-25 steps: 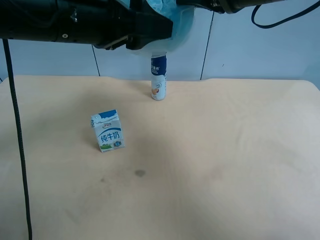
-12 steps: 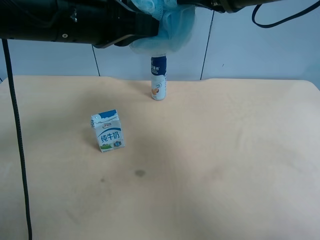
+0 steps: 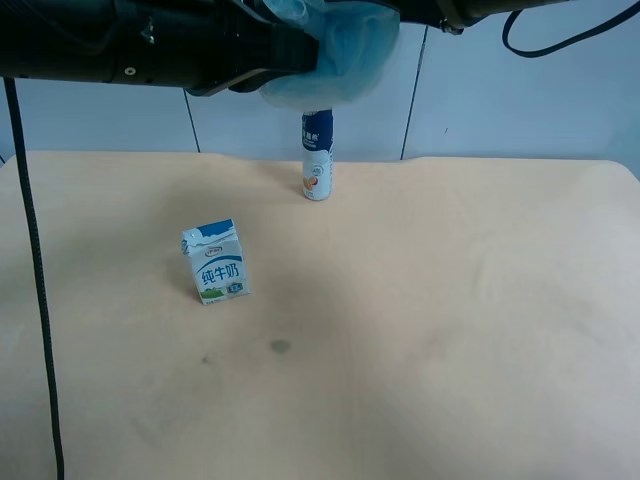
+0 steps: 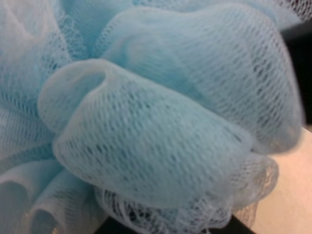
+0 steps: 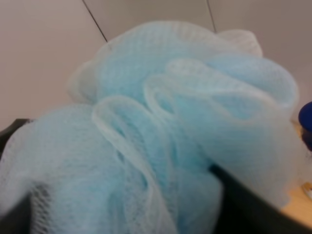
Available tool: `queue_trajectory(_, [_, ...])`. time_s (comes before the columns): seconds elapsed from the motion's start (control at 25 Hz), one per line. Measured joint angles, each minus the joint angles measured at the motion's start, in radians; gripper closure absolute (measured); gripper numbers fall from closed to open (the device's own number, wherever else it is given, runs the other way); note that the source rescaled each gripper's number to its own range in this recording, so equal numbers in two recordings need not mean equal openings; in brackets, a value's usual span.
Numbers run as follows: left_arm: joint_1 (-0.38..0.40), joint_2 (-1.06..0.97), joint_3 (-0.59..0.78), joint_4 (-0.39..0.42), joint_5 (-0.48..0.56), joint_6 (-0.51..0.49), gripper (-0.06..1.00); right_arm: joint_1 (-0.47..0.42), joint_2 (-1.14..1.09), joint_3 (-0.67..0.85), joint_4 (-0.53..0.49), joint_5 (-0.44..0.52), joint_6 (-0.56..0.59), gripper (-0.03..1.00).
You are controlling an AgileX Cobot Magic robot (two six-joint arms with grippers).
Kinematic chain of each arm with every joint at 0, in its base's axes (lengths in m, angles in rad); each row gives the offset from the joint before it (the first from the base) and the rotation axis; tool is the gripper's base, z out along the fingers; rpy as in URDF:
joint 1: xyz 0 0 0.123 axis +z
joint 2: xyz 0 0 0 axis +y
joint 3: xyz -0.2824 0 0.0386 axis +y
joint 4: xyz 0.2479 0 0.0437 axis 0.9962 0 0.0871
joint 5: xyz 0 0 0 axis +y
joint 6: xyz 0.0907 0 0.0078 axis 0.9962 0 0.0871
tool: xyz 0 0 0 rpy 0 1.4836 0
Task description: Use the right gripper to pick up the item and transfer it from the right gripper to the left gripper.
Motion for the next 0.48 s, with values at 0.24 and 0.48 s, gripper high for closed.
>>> queue_trajectory(0.24, [0.000, 0.000, 0.000, 0.000, 0.000, 0.001, 0.94, 0.000, -0.081, 0.000, -0.104, 0.005, 0.017, 0.01])
queue_trajectory(0.48, [0.000, 0.000, -0.001, 0.000, 0.000, 0.001, 0.94, 0.000, -0.227, 0.000, -0.324, 0.036, 0.190, 0.00])
